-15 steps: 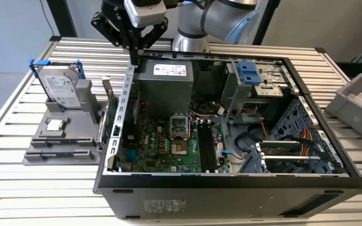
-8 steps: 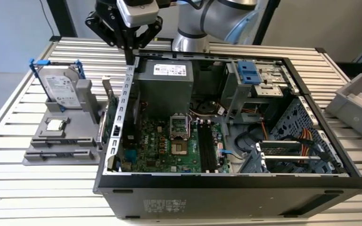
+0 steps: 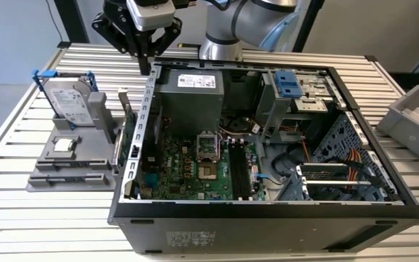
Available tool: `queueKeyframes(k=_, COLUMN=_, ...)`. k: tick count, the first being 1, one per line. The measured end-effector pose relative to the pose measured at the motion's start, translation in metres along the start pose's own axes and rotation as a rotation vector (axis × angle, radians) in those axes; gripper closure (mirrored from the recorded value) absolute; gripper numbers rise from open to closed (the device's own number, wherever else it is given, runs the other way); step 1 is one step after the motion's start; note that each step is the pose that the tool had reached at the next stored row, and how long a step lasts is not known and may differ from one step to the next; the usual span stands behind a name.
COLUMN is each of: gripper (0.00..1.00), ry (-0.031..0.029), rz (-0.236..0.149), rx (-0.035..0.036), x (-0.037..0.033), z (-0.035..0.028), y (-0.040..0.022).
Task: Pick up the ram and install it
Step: 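Reach for the ram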
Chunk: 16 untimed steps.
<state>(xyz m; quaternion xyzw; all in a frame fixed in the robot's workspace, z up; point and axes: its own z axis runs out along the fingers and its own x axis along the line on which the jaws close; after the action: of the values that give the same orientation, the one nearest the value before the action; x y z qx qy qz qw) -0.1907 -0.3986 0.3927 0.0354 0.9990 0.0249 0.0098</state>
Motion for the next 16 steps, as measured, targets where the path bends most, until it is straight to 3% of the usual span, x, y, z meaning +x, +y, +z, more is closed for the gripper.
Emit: queueKeyframes(k=16, gripper=1.0, ry=-0.0002, rz=0.0, rx=-0.0003, x=0.023, z=-0.0004, y=-0.0017)
